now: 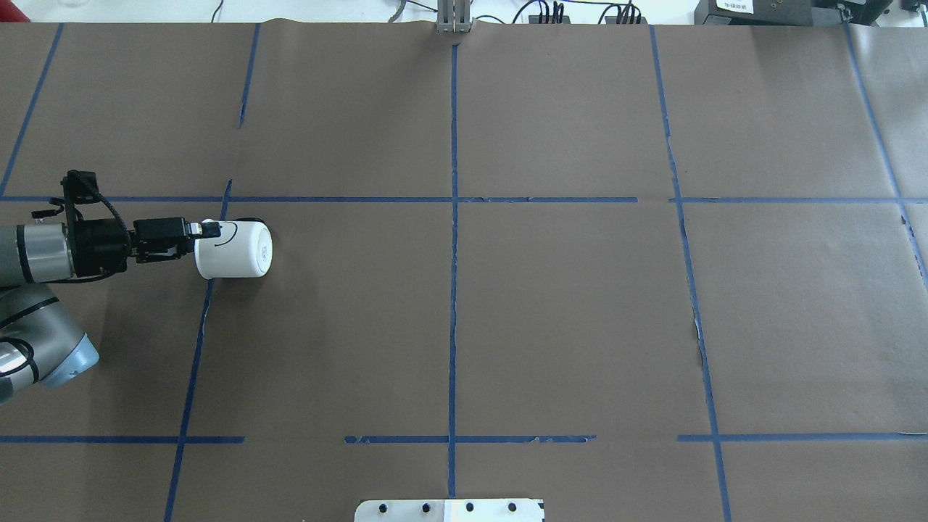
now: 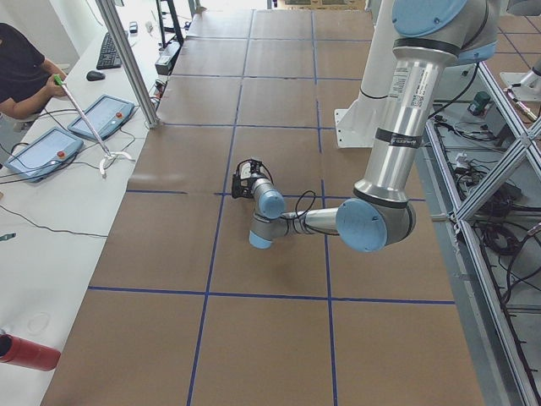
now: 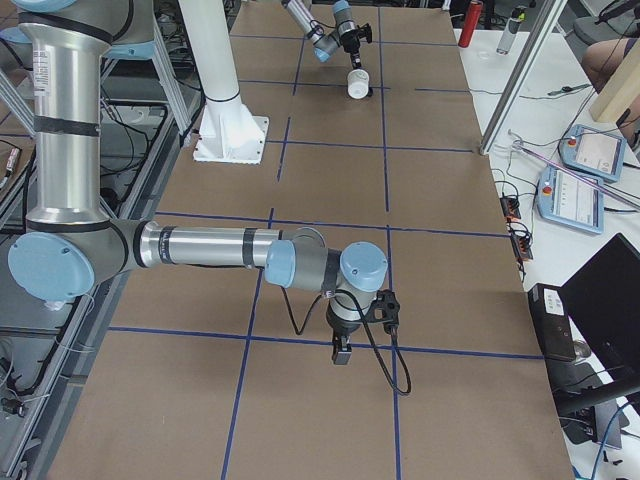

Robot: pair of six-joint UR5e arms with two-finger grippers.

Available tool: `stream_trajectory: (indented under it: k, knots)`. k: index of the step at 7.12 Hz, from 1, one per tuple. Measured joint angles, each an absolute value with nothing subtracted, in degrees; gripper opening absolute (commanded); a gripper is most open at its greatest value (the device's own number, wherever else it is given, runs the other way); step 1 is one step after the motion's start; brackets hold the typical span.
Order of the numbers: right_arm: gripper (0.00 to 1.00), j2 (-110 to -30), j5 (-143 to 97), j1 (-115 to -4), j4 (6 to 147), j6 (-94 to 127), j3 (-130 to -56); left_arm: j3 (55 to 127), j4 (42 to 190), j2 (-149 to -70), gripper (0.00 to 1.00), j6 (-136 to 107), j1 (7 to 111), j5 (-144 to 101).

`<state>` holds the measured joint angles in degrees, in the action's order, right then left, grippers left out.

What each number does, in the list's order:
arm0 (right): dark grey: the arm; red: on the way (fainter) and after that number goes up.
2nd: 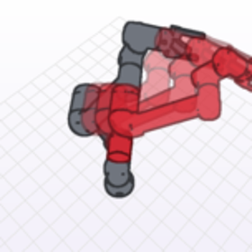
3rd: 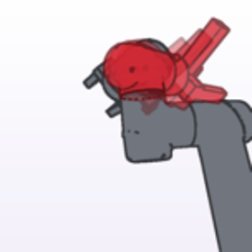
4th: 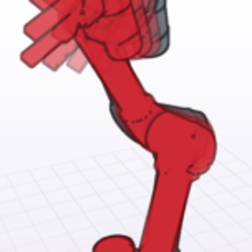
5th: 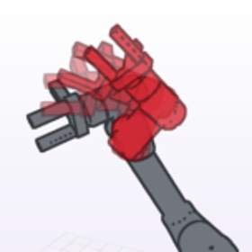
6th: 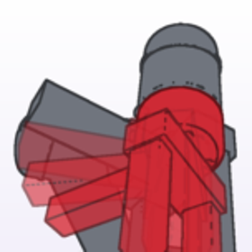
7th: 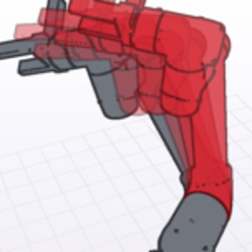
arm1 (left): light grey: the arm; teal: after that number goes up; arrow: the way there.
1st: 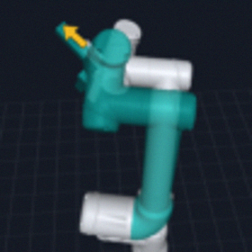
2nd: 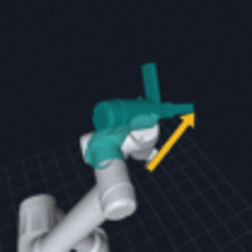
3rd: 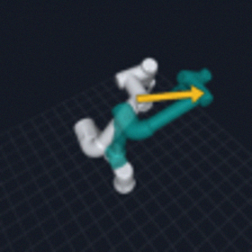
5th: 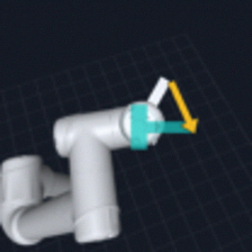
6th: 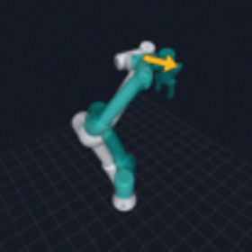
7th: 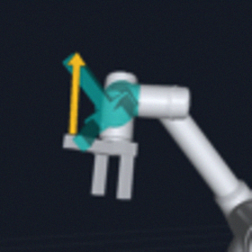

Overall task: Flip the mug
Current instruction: 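Close the left gripper on the white mug's rim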

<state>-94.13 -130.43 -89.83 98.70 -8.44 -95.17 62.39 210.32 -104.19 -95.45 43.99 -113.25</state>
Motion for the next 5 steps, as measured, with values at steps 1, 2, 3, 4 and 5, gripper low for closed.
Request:
stream_trajectory:
  k: [1, 2, 3, 4, 5]
  knots:
    - [1.0, -94.13, -130.43, -89.83, 98.7, -8.44, -95.17, 62.23, 210.32, -104.25, 0.79, -95.45, 43.68, -113.2]
    - [1.0, -94.13, -130.43, -89.82, 98.7, -8.44, -95.16, 62.08, 210.3, -104.41, 0.62, -95.47, 43.36, -113.11]
    - [1.0, -94.13, -130.43, -89.82, 98.7, -8.44, -95.16, 61.81, 210.27, -104.64, 0.18, -95.51, 43.0, -112.88]
    - [1.0, -94.13, -130.43, -89.82, 98.7, -8.44, -95.17, 61.55, 210.26, -104.77, 0.0, -95.52, 42.7, -112.6]
    - [1.0, -94.13, -130.43, -89.83, 98.7, -8.44, -95.18, 61.5, 210.29, -104.77, 0.0, -95.53, 42.54, -112.53]
